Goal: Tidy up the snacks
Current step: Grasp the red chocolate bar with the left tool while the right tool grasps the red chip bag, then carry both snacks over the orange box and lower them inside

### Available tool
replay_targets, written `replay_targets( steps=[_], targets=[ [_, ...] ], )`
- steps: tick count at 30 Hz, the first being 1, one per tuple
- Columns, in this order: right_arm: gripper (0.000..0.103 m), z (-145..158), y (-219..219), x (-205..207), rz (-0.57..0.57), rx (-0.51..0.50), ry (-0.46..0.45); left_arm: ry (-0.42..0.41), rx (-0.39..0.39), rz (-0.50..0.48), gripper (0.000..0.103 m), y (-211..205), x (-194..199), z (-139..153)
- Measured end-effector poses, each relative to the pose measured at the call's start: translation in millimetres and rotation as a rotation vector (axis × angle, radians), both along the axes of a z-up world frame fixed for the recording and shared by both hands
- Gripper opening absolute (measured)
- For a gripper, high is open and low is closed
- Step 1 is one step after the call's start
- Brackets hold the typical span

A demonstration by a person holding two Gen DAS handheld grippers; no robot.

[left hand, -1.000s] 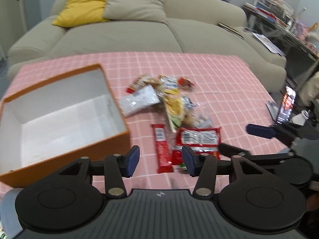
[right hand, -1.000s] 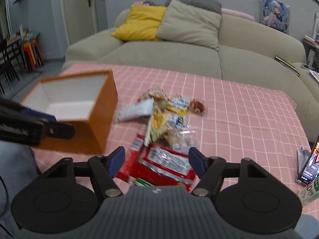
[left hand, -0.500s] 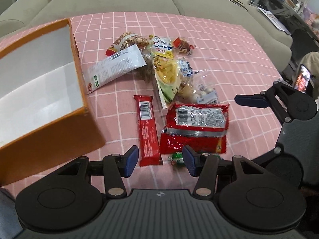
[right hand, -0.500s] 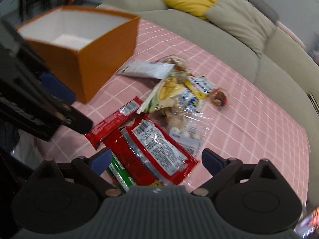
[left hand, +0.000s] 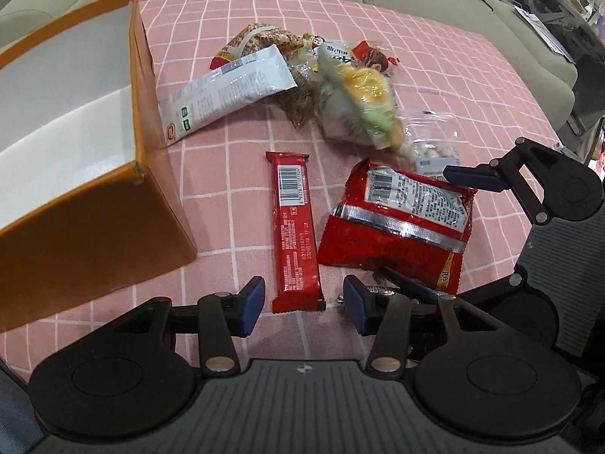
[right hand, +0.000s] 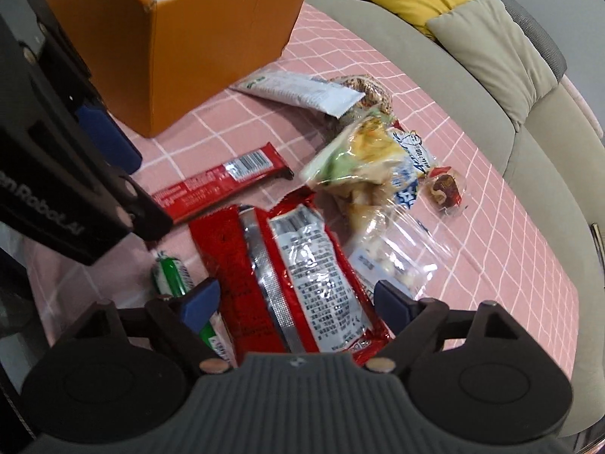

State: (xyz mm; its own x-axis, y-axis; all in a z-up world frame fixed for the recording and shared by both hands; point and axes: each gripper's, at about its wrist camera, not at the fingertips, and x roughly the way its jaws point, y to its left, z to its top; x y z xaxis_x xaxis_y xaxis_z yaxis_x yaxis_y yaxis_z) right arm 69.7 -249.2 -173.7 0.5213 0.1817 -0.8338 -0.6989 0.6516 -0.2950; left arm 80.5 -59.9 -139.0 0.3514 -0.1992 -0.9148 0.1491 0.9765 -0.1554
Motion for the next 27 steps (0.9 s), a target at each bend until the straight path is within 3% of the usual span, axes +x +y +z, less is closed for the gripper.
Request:
replay_targets(
  steps=[3,6,9,18,20,23,27],
  targets=[
    [0.083,-2,-3,4,-0.022,0.021,0.016,0.001,0.000,0.005,0.056,-4,4,-3],
    [0.073,1,-8,8,-0.050,0.065,0.040,-0.001,0.001,0.004,0.056,-10,8,-5],
    [0.069,5,-10,11,-0.052,0.084,0.049,0.004,0.013,0.021,0.056,-14,13,-11],
    [0.069,20,-20,10,-0.088,0.093,0.057,-0.022,0.060,0.079,0.057,-25,25,-23],
    [0.069,23,-22,12,-0.101,0.090,0.053,-0.036,0.068,0.079,0.052,-28,27,-23],
    [0.069,26,-25,12,-0.106,0.101,0.055,-0.056,0.086,0.085,0.029,-29,29,-23],
    [0.069,29,-27,12,-0.103,0.095,0.052,-0.051,0.048,0.106,0.028,-22,31,-23]
  ],
)
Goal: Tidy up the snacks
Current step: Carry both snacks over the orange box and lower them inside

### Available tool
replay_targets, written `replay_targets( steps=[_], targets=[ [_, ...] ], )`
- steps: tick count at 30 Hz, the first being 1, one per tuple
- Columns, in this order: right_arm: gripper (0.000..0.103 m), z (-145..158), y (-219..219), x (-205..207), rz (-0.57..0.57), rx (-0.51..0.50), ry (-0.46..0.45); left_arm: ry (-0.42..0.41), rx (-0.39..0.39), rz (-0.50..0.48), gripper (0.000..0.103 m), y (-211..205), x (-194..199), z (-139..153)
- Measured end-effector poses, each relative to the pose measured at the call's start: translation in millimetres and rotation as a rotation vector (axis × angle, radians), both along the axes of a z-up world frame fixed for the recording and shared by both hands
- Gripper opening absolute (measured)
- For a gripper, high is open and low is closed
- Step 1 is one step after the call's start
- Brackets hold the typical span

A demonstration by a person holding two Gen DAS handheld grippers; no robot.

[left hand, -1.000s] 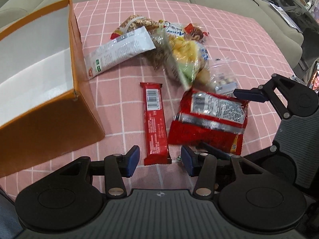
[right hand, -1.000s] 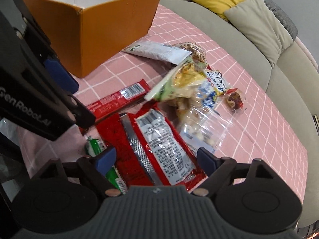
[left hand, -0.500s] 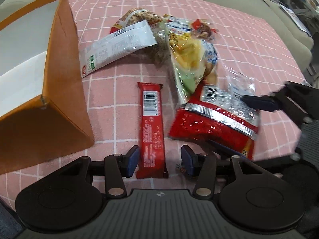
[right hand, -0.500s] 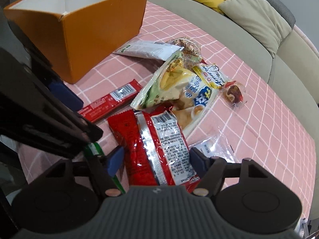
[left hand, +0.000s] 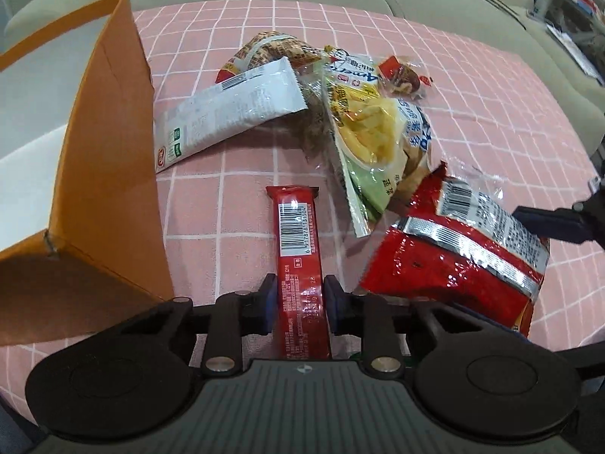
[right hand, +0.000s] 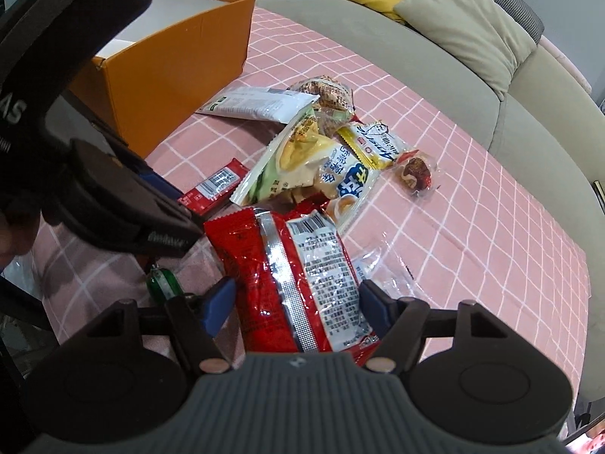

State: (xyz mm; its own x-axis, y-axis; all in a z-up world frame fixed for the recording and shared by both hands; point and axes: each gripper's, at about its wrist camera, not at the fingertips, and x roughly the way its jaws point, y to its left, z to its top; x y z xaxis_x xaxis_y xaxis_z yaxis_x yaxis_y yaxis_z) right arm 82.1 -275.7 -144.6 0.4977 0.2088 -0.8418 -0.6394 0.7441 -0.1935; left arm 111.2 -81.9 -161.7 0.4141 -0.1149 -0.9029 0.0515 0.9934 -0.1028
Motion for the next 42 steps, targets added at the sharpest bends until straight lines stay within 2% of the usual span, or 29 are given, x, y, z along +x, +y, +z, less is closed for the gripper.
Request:
replay_targets(
  steps=[5,14,19,24,32,37,42],
  targets=[
    [0.069,9,-1,0,-0.014,0.011,0.001,-0.020,-0.010,-0.020,0.028,0,-4,12],
    [0.069,41,1,-11,-0.045,0.045,-0.045,-0.067,-0.046,-0.008,0.028,15,-28,55],
    [0.069,62,10,-22,-0.042,0.059,-0.090,-0.169,-0.074,-0.006,0.028,29,-48,96],
    [0.069,87,27,-30,-0.022,0.081,-0.146,-0.289,-0.051,0.018,0.028,48,-64,134],
    [0.069,130,69,-32,0.046,0.150,-0.207,-0.391,-0.011,0.083,0.028,101,-77,173],
    [0.069,151,114,-19,0.106,0.223,-0.183,-0.400,0.042,0.122,0.028,141,-71,184],
    [0.069,151,172,13,0.145,0.258,-0.090,-0.308,0.088,0.175,0.028,189,-52,175]
  ],
)
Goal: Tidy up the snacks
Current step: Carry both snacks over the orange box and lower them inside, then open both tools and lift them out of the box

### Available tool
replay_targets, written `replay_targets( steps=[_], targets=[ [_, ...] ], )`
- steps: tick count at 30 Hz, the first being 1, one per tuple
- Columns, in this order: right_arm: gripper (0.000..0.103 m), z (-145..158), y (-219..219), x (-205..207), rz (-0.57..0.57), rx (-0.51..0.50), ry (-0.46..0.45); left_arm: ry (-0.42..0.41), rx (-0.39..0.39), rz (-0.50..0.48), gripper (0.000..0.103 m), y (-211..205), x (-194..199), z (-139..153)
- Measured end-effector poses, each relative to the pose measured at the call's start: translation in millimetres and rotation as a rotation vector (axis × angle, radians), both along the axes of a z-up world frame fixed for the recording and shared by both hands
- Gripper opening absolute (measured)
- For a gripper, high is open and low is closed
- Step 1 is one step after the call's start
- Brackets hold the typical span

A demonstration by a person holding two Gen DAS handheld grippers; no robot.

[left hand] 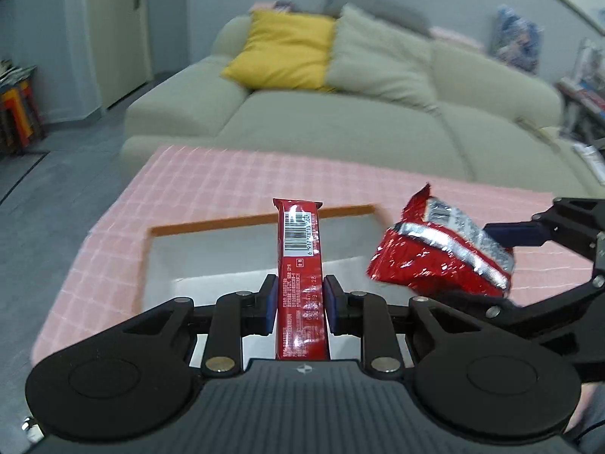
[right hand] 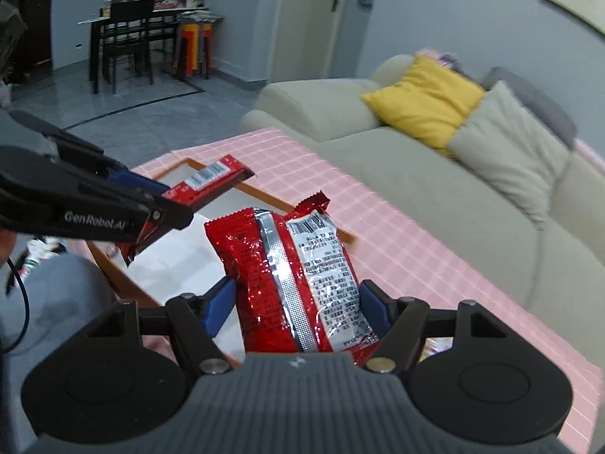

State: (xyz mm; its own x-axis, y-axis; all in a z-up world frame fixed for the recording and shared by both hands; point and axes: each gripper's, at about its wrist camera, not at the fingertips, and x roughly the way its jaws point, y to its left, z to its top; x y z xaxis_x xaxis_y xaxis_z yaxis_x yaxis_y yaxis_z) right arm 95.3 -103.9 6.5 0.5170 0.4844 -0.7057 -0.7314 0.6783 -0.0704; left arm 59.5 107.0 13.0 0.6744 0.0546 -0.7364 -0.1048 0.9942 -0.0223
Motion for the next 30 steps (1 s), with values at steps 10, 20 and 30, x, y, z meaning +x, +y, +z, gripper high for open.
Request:
replay_targets(
  steps=[10,20,30],
  targets=[
    [0.069,-73,104,72,-0.054,-0.087,0.310,0.270,0.017,0.033,0.024,65,44,-74],
    [0.069,-136,128,74,-0.050,-0.187,0.434,0.389,0.022,-0.010,0.017,65,62,-105],
    [0.069,-148,142,72,-0.063,-0.215,0.495,0.365,0.031,0.022,0.032,69,51,-91]
  ],
)
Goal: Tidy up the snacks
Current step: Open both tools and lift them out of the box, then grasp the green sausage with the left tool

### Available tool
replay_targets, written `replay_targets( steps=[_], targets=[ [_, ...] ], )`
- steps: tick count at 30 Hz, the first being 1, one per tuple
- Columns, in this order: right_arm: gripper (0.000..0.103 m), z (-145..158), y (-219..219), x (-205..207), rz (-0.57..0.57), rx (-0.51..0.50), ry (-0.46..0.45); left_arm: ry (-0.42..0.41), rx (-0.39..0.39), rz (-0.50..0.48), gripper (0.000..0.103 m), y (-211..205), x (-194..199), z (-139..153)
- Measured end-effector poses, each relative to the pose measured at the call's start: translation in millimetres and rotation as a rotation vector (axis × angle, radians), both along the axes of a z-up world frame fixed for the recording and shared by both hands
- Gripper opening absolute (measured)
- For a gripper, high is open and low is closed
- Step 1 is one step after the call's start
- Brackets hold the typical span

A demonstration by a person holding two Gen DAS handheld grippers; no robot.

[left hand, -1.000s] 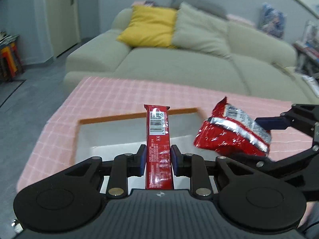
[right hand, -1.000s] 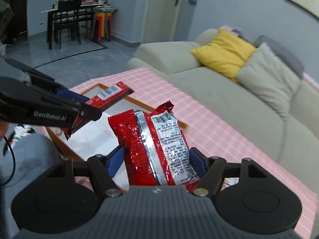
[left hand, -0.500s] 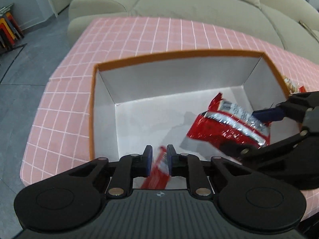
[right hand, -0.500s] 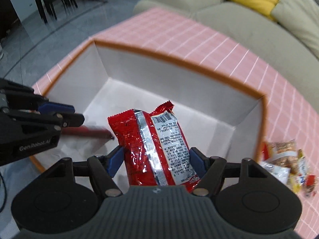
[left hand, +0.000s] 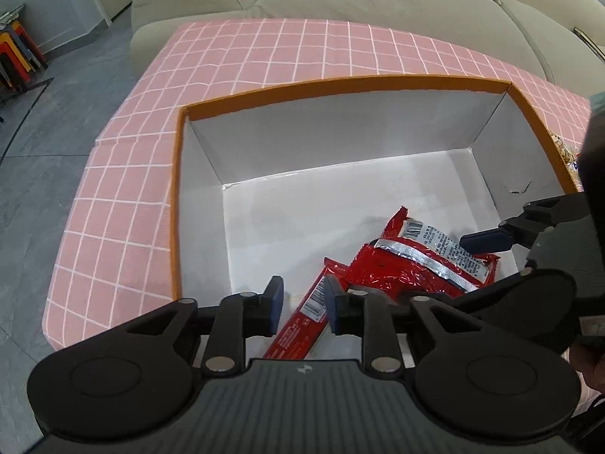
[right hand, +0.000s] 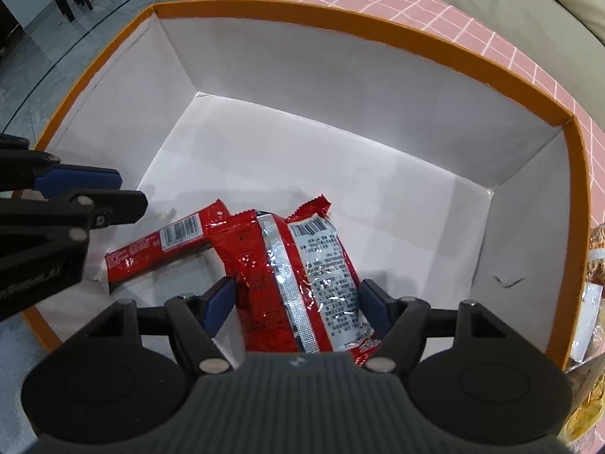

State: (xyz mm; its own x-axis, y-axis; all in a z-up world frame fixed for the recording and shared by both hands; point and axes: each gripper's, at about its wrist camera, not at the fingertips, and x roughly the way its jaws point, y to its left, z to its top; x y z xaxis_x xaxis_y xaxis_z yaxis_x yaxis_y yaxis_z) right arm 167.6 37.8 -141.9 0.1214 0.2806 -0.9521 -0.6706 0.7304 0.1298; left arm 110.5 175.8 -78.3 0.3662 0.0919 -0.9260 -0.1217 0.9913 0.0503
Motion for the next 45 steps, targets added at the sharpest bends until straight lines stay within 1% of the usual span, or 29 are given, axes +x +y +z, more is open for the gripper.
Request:
replay_targets(
  steps=[3,6,7,10,13,16,20,23,25,27,30,34,36,37,38,40,43,45],
  targets=[
    [0.070,4,-1,1,0.007,-0.007,-0.020,-0.016,0.012,0.006,0.036,-1,-3,5],
    [0.080,16,-10,-2,0.006,0.010,-0.047,-0.044,0.007,0.012,0.044,-3,-10,14],
    [0.080,21,-11,-4,0.001,0.019,-0.063,-0.056,0.006,0.016,0.045,-5,-12,18],
    [0.080,44,-27,-7,-0.013,0.069,-0.107,-0.092,0.004,0.034,0.046,-11,-20,33],
    [0.079,69,-47,-18,-0.036,0.127,-0.173,-0.141,-0.010,0.047,0.047,-22,-30,51],
    [0.079,96,-78,-30,-0.066,0.208,-0.243,-0.204,-0.020,0.040,0.054,-38,-40,70],
    [0.079,123,-132,-51,-0.119,0.276,-0.343,-0.297,-0.076,0.019,0.054,-64,-51,92],
    [0.079,133,-173,-67,-0.166,0.316,-0.405,-0.358,-0.096,-0.030,0.055,-90,-58,101],
    [0.079,137,-195,-77,-0.204,0.325,-0.431,-0.392,-0.114,-0.075,0.055,-109,-63,105],
    [0.079,136,-212,-88,-0.231,0.331,-0.463,-0.412,-0.134,-0.107,0.055,-126,-67,107],
    [0.079,134,-240,-104,-0.263,0.338,-0.503,-0.420,-0.162,-0.142,0.056,-146,-71,103],
    [0.077,123,-275,-124,-0.326,0.343,-0.511,-0.399,-0.203,-0.185,0.056,-167,-73,89],
    [0.077,111,-290,-135,-0.352,0.319,-0.518,-0.377,-0.215,-0.218,0.056,-178,-74,77],
    [0.075,105,-299,-138,-0.362,0.301,-0.523,-0.360,-0.218,-0.233,0.056,-185,-75,71],
    [0.072,95,-304,-142,-0.370,0.279,-0.517,-0.340,-0.222,-0.250,0.056,-191,-75,64],
    [0.062,77,-313,-149,-0.391,0.233,-0.475,-0.296,-0.227,-0.283,0.056,-200,-73,51],
    [0.058,56,-323,-154,-0.403,0.186,-0.423,-0.230,-0.227,-0.303,0.055,-214,-73,30],
    [0.056,45,-326,-154,-0.403,0.175,-0.392,-0.191,-0.229,-0.324,0.055,-220,-73,19]
  ],
)
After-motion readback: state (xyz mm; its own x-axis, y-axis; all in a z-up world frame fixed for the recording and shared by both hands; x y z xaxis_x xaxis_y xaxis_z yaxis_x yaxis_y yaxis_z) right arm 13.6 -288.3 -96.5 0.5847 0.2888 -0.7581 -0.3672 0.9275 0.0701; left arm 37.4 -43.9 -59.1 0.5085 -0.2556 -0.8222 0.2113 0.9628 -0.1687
